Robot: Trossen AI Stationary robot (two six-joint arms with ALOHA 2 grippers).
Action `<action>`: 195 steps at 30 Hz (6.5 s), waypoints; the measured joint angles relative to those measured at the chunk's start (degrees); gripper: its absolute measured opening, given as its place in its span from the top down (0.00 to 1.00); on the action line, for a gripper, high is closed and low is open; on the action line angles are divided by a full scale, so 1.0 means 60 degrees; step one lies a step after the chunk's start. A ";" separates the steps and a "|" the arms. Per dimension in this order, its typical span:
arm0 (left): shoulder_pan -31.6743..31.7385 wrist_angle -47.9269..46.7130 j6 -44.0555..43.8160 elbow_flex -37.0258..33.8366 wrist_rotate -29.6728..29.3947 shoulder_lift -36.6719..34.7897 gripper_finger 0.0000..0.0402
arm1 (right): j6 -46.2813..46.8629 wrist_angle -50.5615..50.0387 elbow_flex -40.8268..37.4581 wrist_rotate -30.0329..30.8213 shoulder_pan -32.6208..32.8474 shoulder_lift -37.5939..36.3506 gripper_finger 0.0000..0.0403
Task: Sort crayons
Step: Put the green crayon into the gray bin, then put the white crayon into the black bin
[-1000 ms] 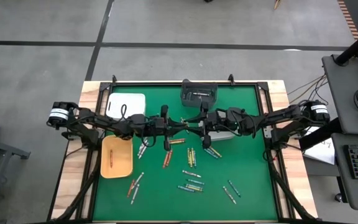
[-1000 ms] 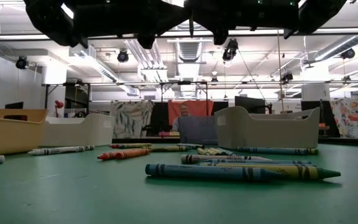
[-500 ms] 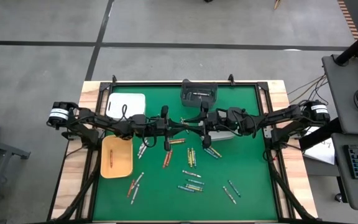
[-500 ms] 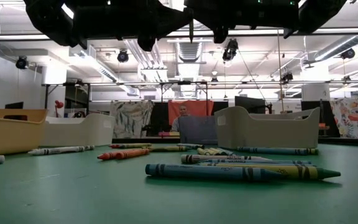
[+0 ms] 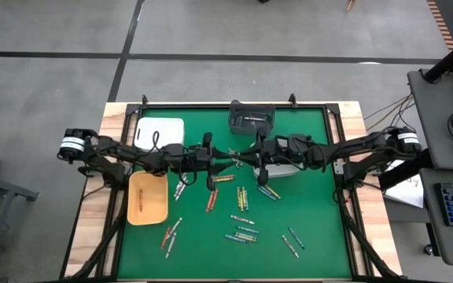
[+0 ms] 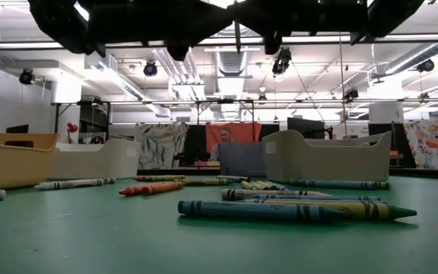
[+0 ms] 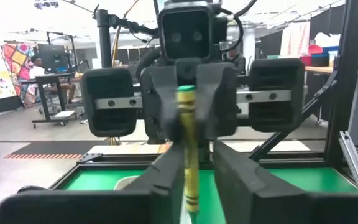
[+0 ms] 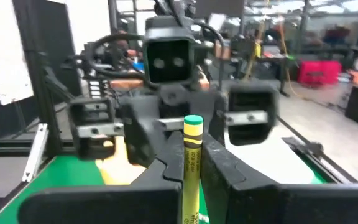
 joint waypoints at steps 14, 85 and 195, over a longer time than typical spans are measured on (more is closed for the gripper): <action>0.0044 -0.1355 0.0033 0.0000 -0.0933 -0.0412 0.62 | 0.1921 -0.8443 -0.0015 0.3041 -0.1161 -0.1024 0.97; -0.0306 -1.4550 -0.7505 0.2859 -0.0859 0.0315 0.72 | 0.1201 -0.7353 0.0056 0.1770 -0.0045 -0.1990 0.81; -0.1663 -1.2791 -0.5996 0.2237 -0.2986 -0.0606 1.00 | 0.0763 -0.7282 0.0220 0.1093 -0.0041 -0.1899 0.83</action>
